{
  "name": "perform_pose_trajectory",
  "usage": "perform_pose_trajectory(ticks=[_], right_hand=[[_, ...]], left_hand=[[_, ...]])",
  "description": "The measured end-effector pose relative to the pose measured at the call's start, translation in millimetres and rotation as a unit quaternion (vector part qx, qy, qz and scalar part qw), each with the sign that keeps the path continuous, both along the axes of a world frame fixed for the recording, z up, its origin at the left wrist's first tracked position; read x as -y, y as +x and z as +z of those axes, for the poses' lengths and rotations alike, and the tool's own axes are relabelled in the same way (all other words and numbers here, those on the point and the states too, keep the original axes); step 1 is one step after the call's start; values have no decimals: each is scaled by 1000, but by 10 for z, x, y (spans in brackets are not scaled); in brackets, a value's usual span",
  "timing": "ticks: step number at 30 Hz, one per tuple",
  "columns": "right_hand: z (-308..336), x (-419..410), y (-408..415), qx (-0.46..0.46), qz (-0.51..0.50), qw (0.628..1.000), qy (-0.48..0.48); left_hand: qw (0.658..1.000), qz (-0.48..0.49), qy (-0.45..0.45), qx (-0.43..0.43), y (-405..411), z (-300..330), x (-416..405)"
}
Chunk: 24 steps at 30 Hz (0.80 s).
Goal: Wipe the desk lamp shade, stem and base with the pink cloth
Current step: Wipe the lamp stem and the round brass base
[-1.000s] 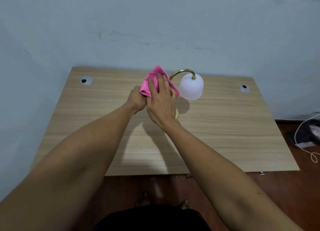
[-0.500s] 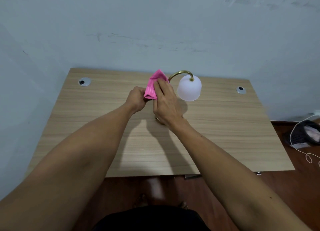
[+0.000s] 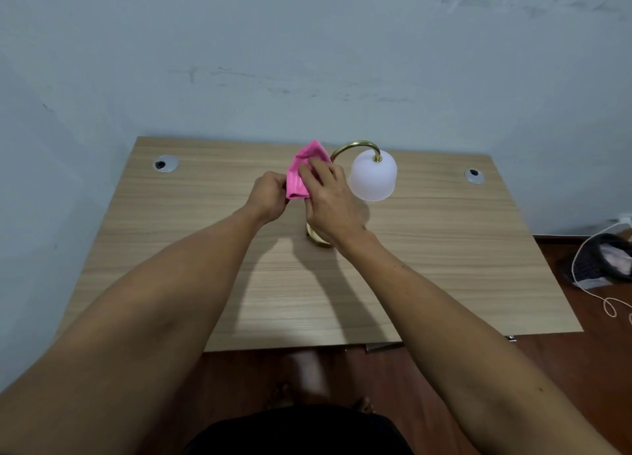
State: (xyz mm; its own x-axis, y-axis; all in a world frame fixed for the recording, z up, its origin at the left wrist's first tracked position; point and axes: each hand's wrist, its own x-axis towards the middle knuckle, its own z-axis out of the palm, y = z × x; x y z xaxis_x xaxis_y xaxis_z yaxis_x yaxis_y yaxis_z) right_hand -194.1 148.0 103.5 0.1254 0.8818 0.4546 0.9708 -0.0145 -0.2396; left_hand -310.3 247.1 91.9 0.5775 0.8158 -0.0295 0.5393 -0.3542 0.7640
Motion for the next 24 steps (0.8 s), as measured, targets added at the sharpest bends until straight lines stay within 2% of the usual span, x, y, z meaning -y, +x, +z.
perform_pose_trajectory(ticks=[3, 6, 10, 13, 15, 18, 20, 22, 24], right_hand=[[59, -19, -106, -27, -29, 999, -15], [58, -34, -93, 14, 31, 999, -16], [32, 4, -140, -105, -28, 994, 17], [52, 36, -127, -91, 40, 995, 16], [75, 99, -40, -113, 64, 991, 36], [75, 286, 17, -261, -21, 961, 88], [61, 391, 9, -319, -96, 932, 143], [82, 417, -29, -315, -109, 924, 188], [126, 352, -86, -286, -63, 939, 179]], left_hand=[[1000, 15, -13, 17, 12, 54, 18], [1000, -1, 12, -4, -10, 49, 25], [1000, 10, -1, 20, 0, 46, 39], [999, -13, 33, -2, -23, -30, -6], [1000, -15, 6, 20, -6, -73, -43], [996, -9, -69, 54, 40, -87, -59], [995, -4, -84, 57, 53, -106, -79], [995, -1, -86, 59, 47, -114, -91], [995, -5, -80, 50, 62, -104, -86]])
